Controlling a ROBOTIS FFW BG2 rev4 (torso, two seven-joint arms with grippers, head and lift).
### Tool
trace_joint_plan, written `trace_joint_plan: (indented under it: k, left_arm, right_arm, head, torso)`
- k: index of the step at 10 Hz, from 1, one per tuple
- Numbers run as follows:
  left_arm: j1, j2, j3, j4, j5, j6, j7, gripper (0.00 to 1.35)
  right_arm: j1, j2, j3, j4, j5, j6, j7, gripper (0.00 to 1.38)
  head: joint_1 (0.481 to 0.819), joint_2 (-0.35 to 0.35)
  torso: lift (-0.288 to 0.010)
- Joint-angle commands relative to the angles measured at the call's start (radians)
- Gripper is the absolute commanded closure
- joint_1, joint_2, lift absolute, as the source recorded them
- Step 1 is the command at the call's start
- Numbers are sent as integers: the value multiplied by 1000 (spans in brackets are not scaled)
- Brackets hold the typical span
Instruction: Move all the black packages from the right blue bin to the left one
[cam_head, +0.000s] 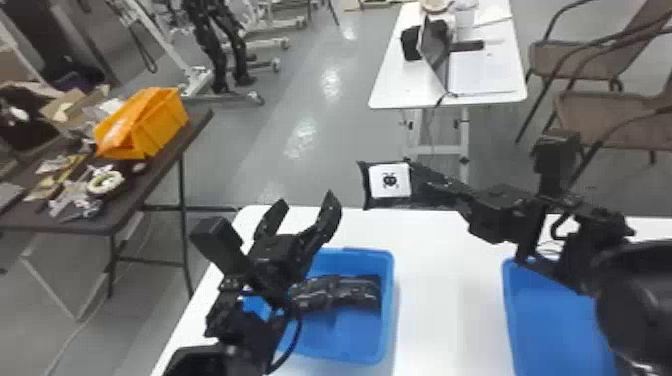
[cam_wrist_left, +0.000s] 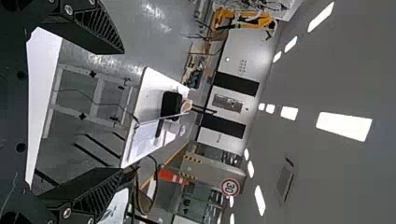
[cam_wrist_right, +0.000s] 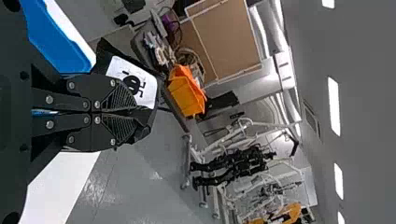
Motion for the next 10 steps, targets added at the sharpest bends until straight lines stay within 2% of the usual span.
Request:
trace_joint_plan:
  k: [1, 4, 8, 9, 10]
  left_arm:
    - [-21, 14, -20, 30, 98, -2, -11, 125]
    - [-57, 45, -49, 84, 259, 7, -50, 125]
    - [-80, 50, -52, 93, 344, 101, -83, 162]
    - [-89, 54, -55, 91, 350, 127, -88, 259]
    - [-95, 62, -60, 91, 357, 133, -94, 527]
  right_arm:
    - [-36, -5, 52, 40, -64, -12, 5, 1125]
    - [-62, -9, 97, 60, -90, -16, 10, 1125]
    - [-70, -11, 117, 82, -108, -16, 10, 1125]
    - [-70, -11, 117, 82, -108, -16, 10, 1125]
    - [-70, -11, 120, 85, -111, -16, 10, 1125]
  head:
    - [695, 316]
    - [691, 321]
    - [695, 313]
    - [695, 310]
    - [695, 304]
  torso:
    - [-39]
    - [-39]
    - [-39]
    - [-39]
    - [-39]
